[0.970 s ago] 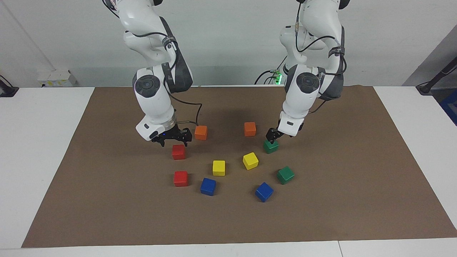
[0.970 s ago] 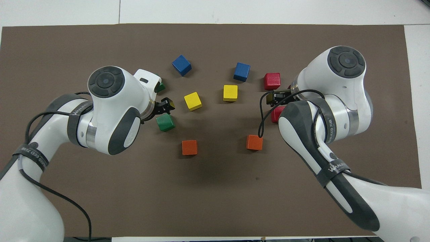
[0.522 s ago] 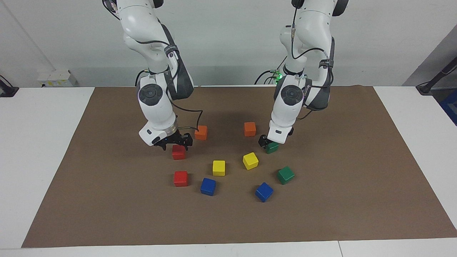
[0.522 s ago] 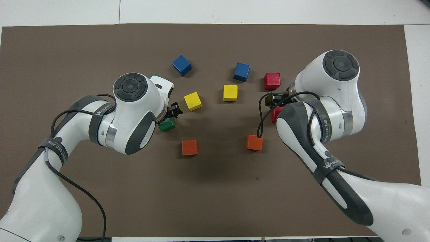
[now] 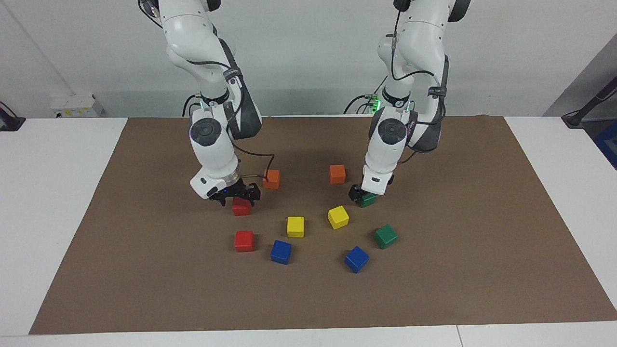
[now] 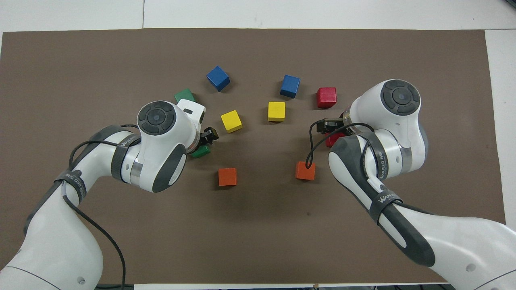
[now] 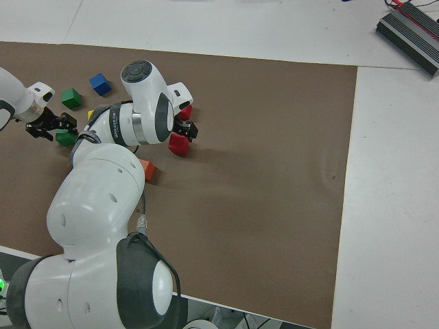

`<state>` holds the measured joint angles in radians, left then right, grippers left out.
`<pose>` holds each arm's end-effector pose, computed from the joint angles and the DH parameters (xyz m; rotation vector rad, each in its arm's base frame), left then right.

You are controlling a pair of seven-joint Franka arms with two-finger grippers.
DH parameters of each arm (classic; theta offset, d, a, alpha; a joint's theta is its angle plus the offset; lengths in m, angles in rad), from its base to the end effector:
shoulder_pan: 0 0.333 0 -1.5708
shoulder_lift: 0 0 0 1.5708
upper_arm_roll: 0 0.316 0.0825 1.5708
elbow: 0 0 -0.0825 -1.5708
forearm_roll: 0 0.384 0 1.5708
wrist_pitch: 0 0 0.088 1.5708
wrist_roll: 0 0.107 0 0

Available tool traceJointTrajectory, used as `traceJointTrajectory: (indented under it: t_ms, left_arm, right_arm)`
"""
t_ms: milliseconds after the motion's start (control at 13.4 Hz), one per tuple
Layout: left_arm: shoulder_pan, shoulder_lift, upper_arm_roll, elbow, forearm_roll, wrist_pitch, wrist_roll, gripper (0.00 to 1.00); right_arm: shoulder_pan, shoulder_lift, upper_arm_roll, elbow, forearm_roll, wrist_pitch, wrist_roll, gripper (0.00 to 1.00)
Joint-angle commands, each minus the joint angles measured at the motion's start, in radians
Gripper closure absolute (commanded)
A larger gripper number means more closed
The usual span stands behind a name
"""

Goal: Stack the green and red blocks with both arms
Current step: 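Close the left gripper on green while the right gripper grasps red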

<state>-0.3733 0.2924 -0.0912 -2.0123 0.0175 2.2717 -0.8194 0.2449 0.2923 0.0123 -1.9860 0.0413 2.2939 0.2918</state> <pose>0.5328 -0.2647 0.3067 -3.0857 -0.5405 0.0520 0.5851 0.1546 0.3194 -3.1024 0.0966 -0.0087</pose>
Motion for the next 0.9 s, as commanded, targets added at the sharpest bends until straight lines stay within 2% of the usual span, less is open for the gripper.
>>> traceJointTrajectory:
  t_ms: [0, 224, 299, 373, 448, 522, 597, 746, 821]
  left_arm:
    - [-0.013, -0.018, 0.005, -0.026, 0.018, 0.023, -0.040, 0.00]
    - [-0.015, -0.016, 0.005, -0.026, 0.018, 0.026, -0.043, 0.00]
    - [-0.015, -0.013, 0.005, -0.025, 0.018, 0.028, -0.044, 0.02]
    - [-0.015, -0.013, 0.007, -0.026, 0.019, 0.034, -0.044, 0.12]
    - [-0.015, -0.013, 0.005, -0.028, 0.018, 0.032, -0.044, 0.38]
    - [-0.013, -0.013, 0.005, -0.028, 0.018, 0.031, -0.044, 0.72]
    - [-0.013, -0.013, 0.005, -0.026, 0.019, 0.016, -0.044, 1.00]
    - [-0.009, -0.035, 0.008, -0.019, 0.022, -0.059, -0.023, 1.00]
    - [0.000, -0.076, 0.008, -0.019, 0.022, -0.104, 0.029, 1.00]
  right_arm:
    - [-0.004, 0.004, 0.008, -0.039, -0.004, 0.061, 0.038, 0.00]
    - [-0.004, 0.004, 0.008, -0.056, -0.004, 0.061, 0.044, 0.00]
    - [-0.004, 0.002, 0.008, -0.060, -0.004, 0.056, 0.044, 0.04]
    - [-0.001, 0.001, 0.008, -0.062, -0.004, 0.055, 0.043, 0.17]
    - [0.011, 0.001, 0.008, -0.062, -0.004, 0.050, 0.043, 0.40]
    - [0.013, 0.001, 0.008, -0.059, -0.004, 0.047, 0.043, 0.76]
    - [0.011, 0.002, 0.008, -0.053, -0.004, 0.044, 0.041, 1.00]
    - [0.004, 0.001, 0.005, -0.034, -0.004, 0.035, 0.040, 1.00]
    - [-0.015, -0.002, 0.001, -0.005, -0.006, 0.009, 0.027, 1.00]
